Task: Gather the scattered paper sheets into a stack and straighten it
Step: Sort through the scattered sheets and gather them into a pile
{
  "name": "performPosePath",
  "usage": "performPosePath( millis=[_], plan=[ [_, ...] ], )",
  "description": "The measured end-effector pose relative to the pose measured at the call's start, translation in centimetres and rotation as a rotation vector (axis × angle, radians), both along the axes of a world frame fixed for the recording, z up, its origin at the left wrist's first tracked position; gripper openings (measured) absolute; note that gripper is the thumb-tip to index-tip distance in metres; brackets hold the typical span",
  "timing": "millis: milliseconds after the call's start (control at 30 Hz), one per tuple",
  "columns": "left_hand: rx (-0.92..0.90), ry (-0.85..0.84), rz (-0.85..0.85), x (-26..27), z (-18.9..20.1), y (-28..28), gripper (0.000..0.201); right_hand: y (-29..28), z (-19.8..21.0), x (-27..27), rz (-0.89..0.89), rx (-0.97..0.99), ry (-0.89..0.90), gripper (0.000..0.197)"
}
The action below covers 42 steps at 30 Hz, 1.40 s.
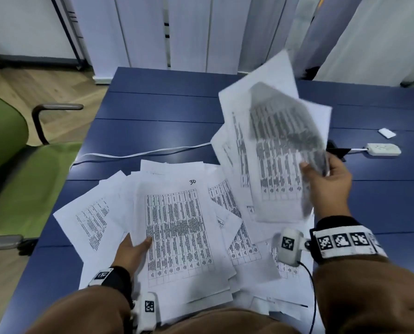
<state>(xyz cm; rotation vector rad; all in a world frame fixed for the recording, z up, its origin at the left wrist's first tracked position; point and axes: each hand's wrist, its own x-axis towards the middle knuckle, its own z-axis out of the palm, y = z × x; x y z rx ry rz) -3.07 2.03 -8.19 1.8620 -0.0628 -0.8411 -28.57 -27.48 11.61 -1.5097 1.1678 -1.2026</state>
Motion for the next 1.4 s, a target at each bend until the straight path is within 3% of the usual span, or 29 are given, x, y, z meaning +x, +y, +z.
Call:
performPosePath(
  millis=[133,233,267,333,400,433,500,567,667,733,867,1000,1167,1267,1400],
  plan=[
    [-0.052,-0.16,-0.054,-0.3,0.2,0.4,0.092,0.6,3.2,0.1,-0.002,0.031,-0.19,0.02],
    [-0.11,-0.3,-0.111,-1.1,0.4,0.2,0.113,1.6,1.6,0.7,0.039,0.163,-0.203,0.027],
    [-0.126,-0.339,-0.144,-1.5,0.9,0.0,0.107,2.0,0.6,0.8,0.032,0.228,-0.204,0.033],
    [-0.148,-0.314,-0.188,-2.2,1.4,-0.4,0.069,2.6,-2.0,0.9,0.01,0.352,-0.191,0.037],
    [-0.23,-0.054,-0.079,-2.5,1.8,-0.9,0.027,3.1,-4.9,1.0,0.062,0.47,-0.086,0.038],
    [-0.241,0.085,-0.008,-2.6,2.3,-1.1,0.023,3.5,-6.5,1.1,0.106,0.529,-0.003,0.038],
    [-0.243,0.25,0.007,-2.6,2.8,-1.6,0.038,4.3,-9.7,1.3,0.199,0.669,0.122,0.049],
    [-0.163,0.251,-0.07,-3.0,3.6,-2.1,0.05,5.5,-11.7,1.8,0.321,0.808,0.222,0.057],
    [-0.071,0.108,-0.068,-3.6,3.1,-2.4,0.023,7.1,-13.8,2.4,0.512,0.88,0.39,0.047],
    [-0.05,0.075,-0.054,-3.5,2.6,-2.5,0.021,7.0,-14.7,2.4,0.496,0.849,0.442,0.047],
    [0.041,0.08,-0.01,-2.7,2.4,-1.9,0.024,4.5,-15.6,1.6,0.281,0.677,0.46,0.034],
    [0.089,0.092,-0.04,-1.9,2.0,-1.5,0.034,3.0,-15.7,1.2,0.249,0.576,0.517,0.027],
    [0.096,0.018,-0.007,-2.3,3.0,-2.5,0.038,0.6,-12.5,1.9,-0.078,0.456,0.204,0.04],
    [0.113,0.038,0.075,-2.1,1.9,-1.8,0.024,-1.3,-7.7,1.7,-0.062,0.283,0.076,0.034],
    [0.172,0.012,0.01,-2.0,0.6,-1.0,0.026,-2.1,-4.5,0.6,0.002,0.193,-0.111,0.026]
  ],
)
